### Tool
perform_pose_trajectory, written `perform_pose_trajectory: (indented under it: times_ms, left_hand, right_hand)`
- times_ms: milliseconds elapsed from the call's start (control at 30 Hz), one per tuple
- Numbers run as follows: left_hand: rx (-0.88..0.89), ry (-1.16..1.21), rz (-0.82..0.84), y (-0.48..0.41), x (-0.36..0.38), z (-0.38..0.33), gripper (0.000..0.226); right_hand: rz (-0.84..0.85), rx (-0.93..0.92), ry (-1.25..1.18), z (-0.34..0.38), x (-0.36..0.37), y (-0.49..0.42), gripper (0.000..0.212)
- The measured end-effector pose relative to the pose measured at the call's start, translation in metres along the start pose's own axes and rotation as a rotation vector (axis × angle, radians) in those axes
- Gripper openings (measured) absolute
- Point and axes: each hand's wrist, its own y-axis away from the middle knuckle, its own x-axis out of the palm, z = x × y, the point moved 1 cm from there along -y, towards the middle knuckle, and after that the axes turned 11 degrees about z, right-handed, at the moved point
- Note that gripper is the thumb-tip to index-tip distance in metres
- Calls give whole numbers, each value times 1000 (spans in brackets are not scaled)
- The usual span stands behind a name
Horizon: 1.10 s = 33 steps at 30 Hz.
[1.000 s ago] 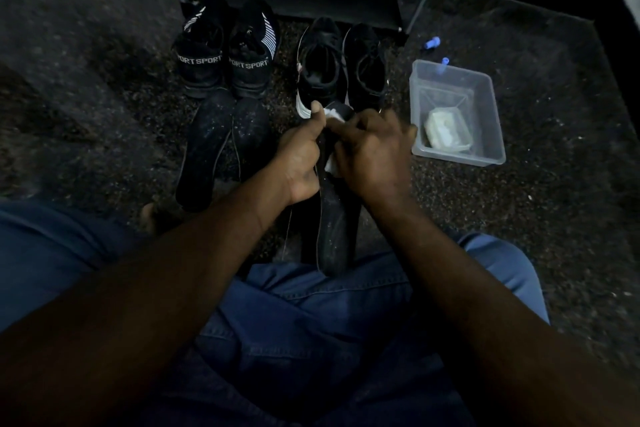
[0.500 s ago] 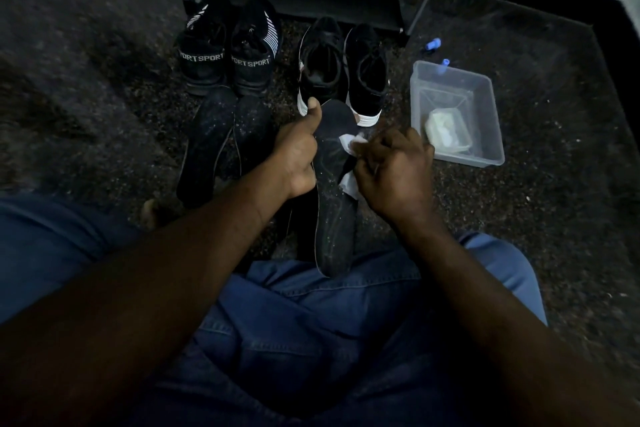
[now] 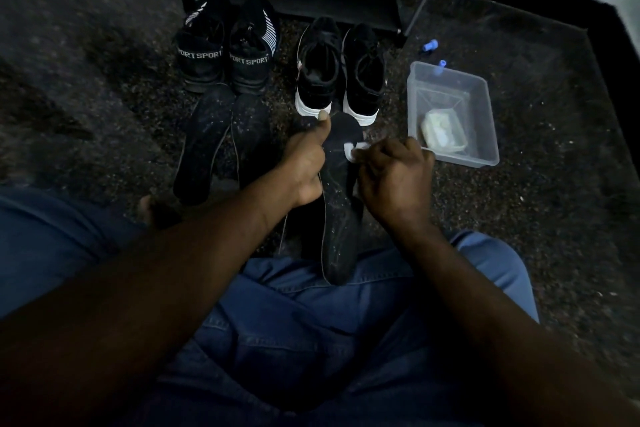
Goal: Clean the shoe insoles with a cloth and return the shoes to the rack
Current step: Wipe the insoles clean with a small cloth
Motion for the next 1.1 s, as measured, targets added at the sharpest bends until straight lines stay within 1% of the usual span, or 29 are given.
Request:
perform_pose_trajectory:
  times_ms: [67,100,233,333,400,500,533,600,667,733,800,867,967,1033,1100]
  left_hand:
    - [-8,18,34,0,4,3,56]
    - [-3,28,49,1,4,0,57]
    - [23,75,73,-1,-3,-17,69]
    - [46,74,60,-2,-6,-21,67]
    - [47,43,27,-4,-6,-20,63]
    - [40,32,39,-2,-6,-21,60]
    - [33,39,61,-1,-5,-22,61]
    - [21,35,87,2,-3,-25,60]
    - [-6,32,147,6,-1,-25,61]
    - [-56,34,264,12,2,-27,68]
    - [-81,50,403,17,2,-28,77]
    - [-86,69,493,20,3,-29,77]
    - [-88,69,545,22,5,-28,70]
    - [-109,50,563,23,7,-24,73]
    - [-112,13,545,21,8,-21,76]
  right_hand:
    - [-47,54,-22,-4,-4,-4,25]
    - [-47,47,-21,-5,-4,-4,26]
    - [46,-110,37,-2,0,7,28]
    - [81,-174,-7,-11,-1,7,19]
    - [15,-75,-135,-16,-6,2,16]
    - [-180,192,-470,-17,-16,-7,15]
    - [-205,253,-580,-14,-19,-10,14]
    - [-161,285,-726,-4,-23,-18,10]
    - [-82,242,-717,7,-24,-23,11]
    - [-55,222,-654,16,-22,-27,12]
    - [-61,258,-625,19,-19,-32,11]
    - [-66,305,-618,22,-17,-34,12]
    - [-93,340,-633,27,-18,-37,13]
    - [-119,363,-643,29,-21,-42,12]
    - [-139,361,-652,33,-22,-44,11]
